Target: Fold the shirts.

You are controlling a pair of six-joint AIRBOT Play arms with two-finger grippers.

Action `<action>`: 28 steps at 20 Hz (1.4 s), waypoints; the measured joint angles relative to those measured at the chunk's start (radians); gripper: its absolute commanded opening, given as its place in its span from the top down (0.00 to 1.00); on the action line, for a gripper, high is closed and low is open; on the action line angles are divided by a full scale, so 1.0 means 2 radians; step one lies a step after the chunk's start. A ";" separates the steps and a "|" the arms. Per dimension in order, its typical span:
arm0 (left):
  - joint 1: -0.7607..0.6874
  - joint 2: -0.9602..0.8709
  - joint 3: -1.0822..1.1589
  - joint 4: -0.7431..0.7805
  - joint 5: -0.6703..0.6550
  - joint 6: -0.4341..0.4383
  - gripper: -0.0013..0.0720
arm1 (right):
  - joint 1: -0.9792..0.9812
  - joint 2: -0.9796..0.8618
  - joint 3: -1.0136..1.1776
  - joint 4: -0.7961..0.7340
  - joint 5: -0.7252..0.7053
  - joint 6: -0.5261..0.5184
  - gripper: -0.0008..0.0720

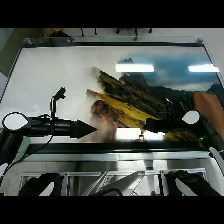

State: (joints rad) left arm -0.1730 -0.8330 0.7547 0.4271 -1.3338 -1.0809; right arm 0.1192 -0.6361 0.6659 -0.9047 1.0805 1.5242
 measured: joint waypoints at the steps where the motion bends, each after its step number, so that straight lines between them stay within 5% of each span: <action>1: 0.000 0.001 0.000 0.001 0.000 0.000 0.96 | 0.000 0.000 0.000 0.000 -0.001 0.000 0.97; 10: 0.040 0.002 0.000 0.003 0.003 -0.001 0.96 | 0.000 0.000 0.000 0.000 -0.001 0.000 0.96; 15: 0.150 0.002 0.065 0.142 0.030 -0.016 0.95 | 0.000 0.000 0.000 0.000 0.000 0.000 0.97; 16: 0.172 0.002 0.084 0.179 0.045 -0.019 0.75 | 0.000 0.000 0.000 0.000 0.000 0.000 0.97; 17: 0.195 0.002 0.102 0.218 0.065 -0.023 0.12 | 0.000 0.000 0.000 0.000 0.000 0.000 0.96; 18: 0.214 -0.001 0.119 0.253 0.089 -0.025 0.03 | 0.000 0.000 0.000 0.000 0.000 0.000 0.97; 22: 0.270 -0.054 0.176 0.394 0.179 -0.030 0.03 | 0.000 0.000 0.000 0.000 0.000 0.000 0.97; 28: 0.323 -0.211 0.216 0.584 0.195 -0.080 0.03 | 0.000 0.000 0.000 0.000 0.000 0.000 0.96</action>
State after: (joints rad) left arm 0.4728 -1.2552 1.1862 1.5944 -0.9443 -1.2411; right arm 0.1192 -0.6365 0.6659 -0.9043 1.0805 1.5246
